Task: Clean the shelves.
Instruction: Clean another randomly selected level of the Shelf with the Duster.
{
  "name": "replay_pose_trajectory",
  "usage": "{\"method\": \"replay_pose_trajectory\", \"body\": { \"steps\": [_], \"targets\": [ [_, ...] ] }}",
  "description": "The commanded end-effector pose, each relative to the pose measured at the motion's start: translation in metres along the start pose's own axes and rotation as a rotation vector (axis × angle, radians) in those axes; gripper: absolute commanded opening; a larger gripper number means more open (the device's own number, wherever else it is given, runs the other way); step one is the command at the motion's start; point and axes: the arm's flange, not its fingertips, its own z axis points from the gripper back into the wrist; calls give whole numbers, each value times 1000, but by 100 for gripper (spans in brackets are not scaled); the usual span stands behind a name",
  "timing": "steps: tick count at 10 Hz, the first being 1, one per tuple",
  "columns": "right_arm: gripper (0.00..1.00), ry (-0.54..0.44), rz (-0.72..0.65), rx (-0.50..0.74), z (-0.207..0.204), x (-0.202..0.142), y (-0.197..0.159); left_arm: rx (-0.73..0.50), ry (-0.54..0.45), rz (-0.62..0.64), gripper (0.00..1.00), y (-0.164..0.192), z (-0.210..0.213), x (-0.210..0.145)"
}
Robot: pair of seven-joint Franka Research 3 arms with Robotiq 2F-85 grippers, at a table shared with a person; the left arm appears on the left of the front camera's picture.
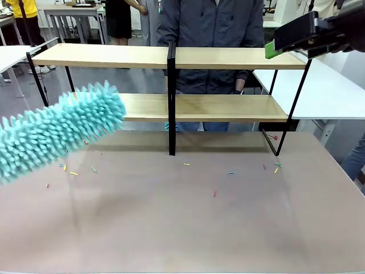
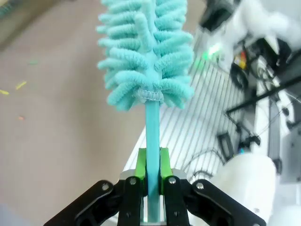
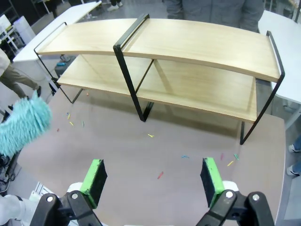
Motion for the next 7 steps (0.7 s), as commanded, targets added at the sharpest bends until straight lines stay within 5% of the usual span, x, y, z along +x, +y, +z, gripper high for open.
{"method": "replay_pose_trajectory", "body": {
  "steps": [1,4,7],
  "targets": [
    [100,3,-1,-8,0,0,0,-23,-173,-20,13,17,27,-4],
    [100,3,-1,-8,0,0,0,-74,-299,20,13,31,49,-18],
    [100,3,-1,-8,0,0,0,-84,-273,59,13,40,48,-16]
  ]
}}
